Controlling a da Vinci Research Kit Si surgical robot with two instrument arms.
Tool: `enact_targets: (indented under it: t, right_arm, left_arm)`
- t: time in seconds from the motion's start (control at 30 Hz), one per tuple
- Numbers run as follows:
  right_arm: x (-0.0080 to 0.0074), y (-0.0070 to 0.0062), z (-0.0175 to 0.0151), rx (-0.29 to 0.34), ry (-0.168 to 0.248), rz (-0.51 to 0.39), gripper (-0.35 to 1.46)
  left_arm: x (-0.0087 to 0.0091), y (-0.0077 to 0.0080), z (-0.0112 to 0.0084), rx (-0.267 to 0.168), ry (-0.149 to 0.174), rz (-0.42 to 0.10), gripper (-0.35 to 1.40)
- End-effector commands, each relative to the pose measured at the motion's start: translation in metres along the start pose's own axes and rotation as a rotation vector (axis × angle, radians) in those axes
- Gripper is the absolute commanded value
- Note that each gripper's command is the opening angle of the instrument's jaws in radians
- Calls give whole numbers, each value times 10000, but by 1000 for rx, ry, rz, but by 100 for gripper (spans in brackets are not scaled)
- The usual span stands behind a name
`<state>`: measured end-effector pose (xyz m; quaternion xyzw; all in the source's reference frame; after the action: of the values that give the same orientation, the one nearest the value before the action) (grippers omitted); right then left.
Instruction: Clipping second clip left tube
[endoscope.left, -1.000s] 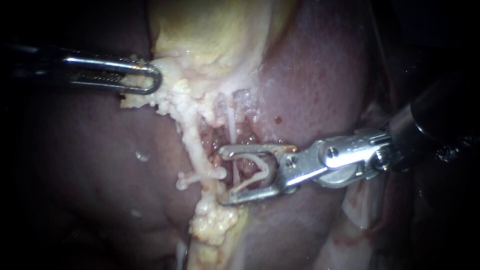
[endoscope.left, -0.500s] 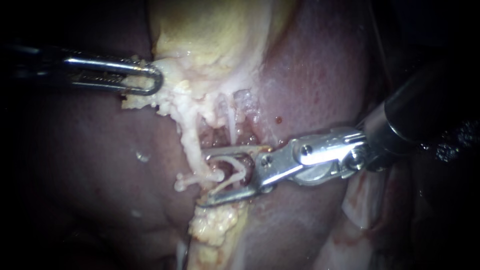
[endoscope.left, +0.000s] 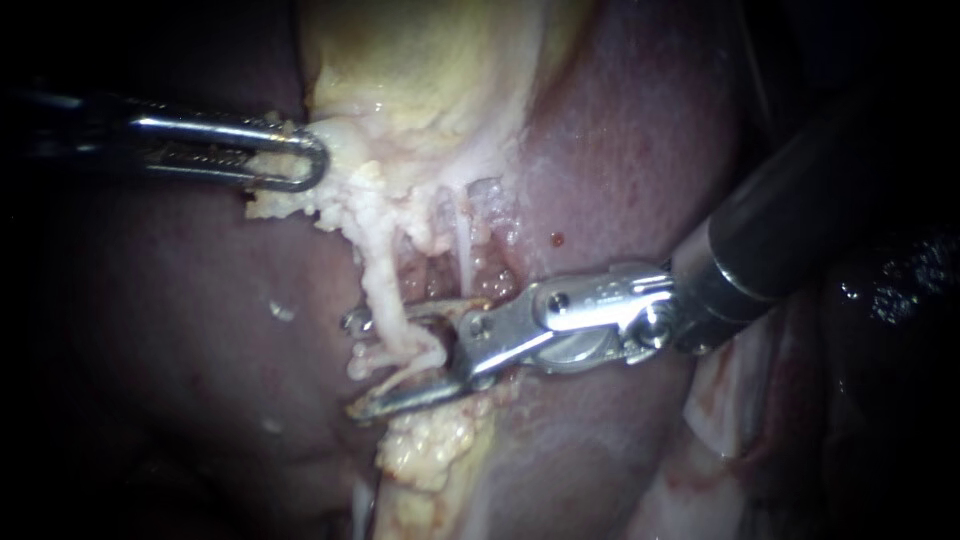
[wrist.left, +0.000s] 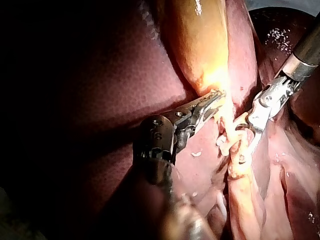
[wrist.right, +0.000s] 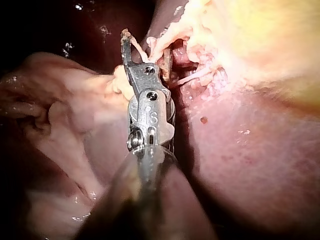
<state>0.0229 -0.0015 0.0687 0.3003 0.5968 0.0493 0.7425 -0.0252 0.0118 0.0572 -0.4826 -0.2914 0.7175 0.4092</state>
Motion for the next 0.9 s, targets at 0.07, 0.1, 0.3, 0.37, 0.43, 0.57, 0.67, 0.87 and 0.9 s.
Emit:
enact_targets:
  t: [0.07,0.1,0.3,0.37,0.43,0.57,0.67,0.87,0.9]
  right_arm:
    - [1,0,1,13,12,0,46]
    - [1,-1,0,19,18,4,46]
    - [8,-17,0,58,47,15,47]
    - [11,-25,1,80,52,21,46]
    - [14,-31,3,100,54,21,45]
    - [17,-37,6,124,55,30,43]
    - [17,-35,5,114,55,39,39]
    - [14,-29,2,94,54,76,15]
    - [13,-29,1,91,54,76,8]
  left_arm:
    - [0,0,0,0,0,0,-35]
    - [0,0,0,0,0,0,-35]
    - [0,-2,0,-1,-1,0,-35]
    - [0,-3,0,-1,-1,1,-35]
    - [-1,-3,0,-1,-1,1,-35]
    - [-1,-3,0,-1,-1,1,-35]
    - [-1,-3,0,-1,-1,1,-35]
    - [-1,-3,0,-1,-1,1,-35]
    - [-1,-4,0,-1,-1,1,-35]
